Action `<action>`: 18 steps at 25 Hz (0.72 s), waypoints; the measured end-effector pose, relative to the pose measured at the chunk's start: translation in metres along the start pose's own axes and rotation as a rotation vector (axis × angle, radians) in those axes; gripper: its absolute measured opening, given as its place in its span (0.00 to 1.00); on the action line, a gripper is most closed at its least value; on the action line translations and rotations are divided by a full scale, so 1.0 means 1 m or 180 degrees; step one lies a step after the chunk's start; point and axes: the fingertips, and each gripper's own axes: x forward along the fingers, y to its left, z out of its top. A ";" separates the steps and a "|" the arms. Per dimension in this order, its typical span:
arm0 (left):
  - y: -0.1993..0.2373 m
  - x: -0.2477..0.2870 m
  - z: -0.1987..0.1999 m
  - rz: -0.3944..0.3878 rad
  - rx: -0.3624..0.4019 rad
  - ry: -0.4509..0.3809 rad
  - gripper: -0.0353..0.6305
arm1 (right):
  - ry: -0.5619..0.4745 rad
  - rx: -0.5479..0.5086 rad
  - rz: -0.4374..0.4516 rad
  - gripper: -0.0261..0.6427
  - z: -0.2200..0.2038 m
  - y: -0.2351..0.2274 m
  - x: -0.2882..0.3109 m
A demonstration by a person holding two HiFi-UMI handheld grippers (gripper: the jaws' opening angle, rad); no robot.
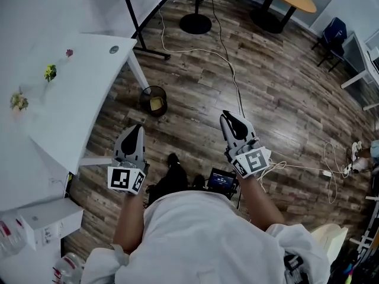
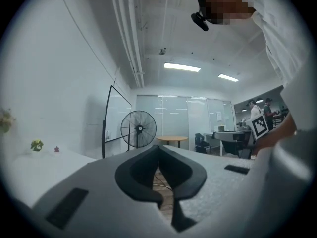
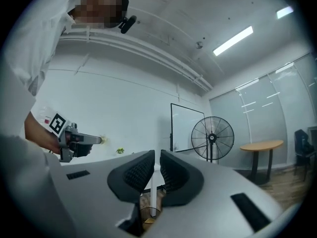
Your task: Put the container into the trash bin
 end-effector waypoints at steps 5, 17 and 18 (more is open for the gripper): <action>-0.041 -0.027 -0.008 -0.0076 0.0122 0.0127 0.07 | 0.0067 0.0123 0.0047 0.13 -0.021 0.014 -0.040; -0.030 -0.052 -0.023 0.0113 0.0178 0.0151 0.07 | 0.0103 -0.0052 -0.0040 0.12 -0.012 0.043 -0.055; -0.025 -0.054 -0.021 0.0128 0.0174 0.0156 0.07 | 0.0114 -0.0036 -0.0020 0.12 -0.012 0.045 -0.053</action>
